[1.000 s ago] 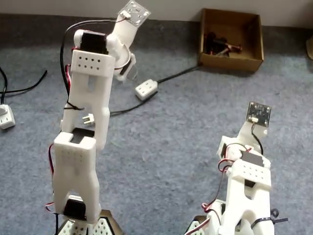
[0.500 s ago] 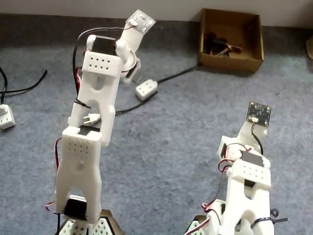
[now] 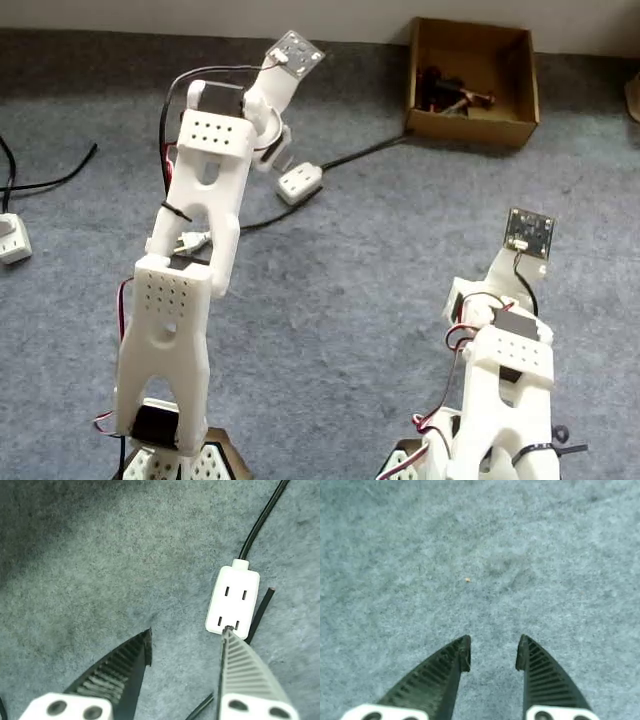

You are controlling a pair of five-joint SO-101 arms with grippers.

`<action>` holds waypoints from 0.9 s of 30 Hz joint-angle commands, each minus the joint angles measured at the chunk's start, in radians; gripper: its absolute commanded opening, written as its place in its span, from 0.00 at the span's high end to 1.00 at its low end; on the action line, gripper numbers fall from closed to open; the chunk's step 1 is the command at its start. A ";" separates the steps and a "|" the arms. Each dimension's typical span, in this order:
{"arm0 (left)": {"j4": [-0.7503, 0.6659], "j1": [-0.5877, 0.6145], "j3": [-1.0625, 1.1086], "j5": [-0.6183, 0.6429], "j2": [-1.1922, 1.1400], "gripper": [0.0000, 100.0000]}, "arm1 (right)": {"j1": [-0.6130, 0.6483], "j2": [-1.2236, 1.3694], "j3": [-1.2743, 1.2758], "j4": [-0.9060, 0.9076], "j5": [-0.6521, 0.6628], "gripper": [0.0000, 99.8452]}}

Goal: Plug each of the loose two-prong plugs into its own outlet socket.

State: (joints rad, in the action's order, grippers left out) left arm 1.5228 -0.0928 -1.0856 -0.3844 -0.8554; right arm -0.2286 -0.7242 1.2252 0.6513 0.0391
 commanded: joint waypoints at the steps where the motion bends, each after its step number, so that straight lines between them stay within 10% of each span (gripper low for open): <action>1: -0.017 -0.005 -0.010 -0.068 0.013 0.79 | 0.008 -0.028 0.002 -0.019 0.011 0.85; 27: 0.150 -0.001 -0.047 0.000 0.045 0.79 | 0.008 -0.027 0.002 -0.019 0.011 0.85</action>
State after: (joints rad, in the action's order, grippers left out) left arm 1.6226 -0.0913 -1.0856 -0.3997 -0.8554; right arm -0.2286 -0.7242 1.2252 0.6513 0.0391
